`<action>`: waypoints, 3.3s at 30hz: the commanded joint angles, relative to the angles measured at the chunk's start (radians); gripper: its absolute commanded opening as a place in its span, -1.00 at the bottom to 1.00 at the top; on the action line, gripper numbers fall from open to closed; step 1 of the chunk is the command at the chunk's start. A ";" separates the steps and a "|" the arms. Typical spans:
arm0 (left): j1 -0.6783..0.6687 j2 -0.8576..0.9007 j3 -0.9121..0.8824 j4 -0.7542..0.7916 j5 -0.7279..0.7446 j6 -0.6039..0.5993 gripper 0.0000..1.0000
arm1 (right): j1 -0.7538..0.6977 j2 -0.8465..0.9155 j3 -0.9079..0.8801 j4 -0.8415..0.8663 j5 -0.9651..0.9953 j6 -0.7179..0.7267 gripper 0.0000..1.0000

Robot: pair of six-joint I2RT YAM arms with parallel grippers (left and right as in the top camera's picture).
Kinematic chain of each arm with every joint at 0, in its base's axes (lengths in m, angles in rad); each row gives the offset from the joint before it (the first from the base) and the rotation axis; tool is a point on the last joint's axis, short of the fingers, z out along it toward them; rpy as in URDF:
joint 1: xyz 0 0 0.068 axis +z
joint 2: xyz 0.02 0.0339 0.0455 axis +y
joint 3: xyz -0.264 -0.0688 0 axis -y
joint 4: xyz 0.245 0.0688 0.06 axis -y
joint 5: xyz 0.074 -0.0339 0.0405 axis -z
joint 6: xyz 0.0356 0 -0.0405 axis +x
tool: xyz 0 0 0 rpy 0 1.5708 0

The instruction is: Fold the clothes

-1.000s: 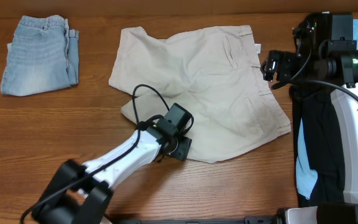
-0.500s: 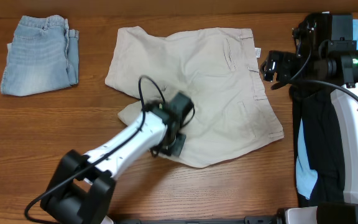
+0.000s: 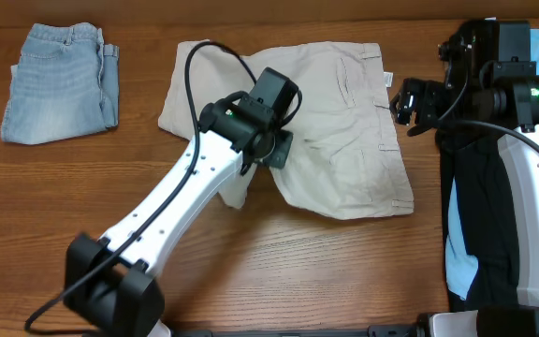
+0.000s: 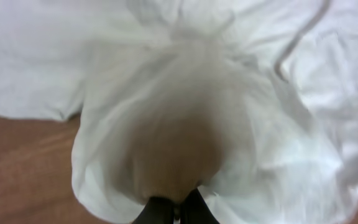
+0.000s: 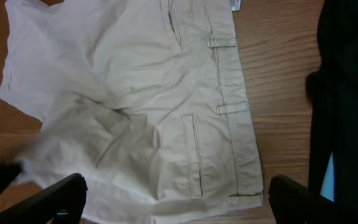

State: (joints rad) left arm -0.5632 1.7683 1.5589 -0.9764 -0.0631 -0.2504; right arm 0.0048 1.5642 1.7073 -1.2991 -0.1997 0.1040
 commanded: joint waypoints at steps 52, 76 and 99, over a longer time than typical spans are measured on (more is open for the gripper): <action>0.151 0.174 0.204 -0.338 0.279 -0.038 0.84 | 0.114 -0.002 -0.369 0.202 -0.075 0.023 0.83; 0.028 -0.323 -0.468 -0.076 0.245 -0.453 -0.31 | 0.114 -0.002 -0.369 0.191 -0.071 0.019 0.85; 0.026 -0.315 -0.816 0.604 0.151 -0.163 -0.78 | 0.114 -0.002 -0.369 0.180 -0.075 0.026 0.85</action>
State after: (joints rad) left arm -0.5354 1.4578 0.7513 -0.4301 0.1211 -0.5011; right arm 0.1192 1.5646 1.3384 -1.1225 -0.2661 0.1238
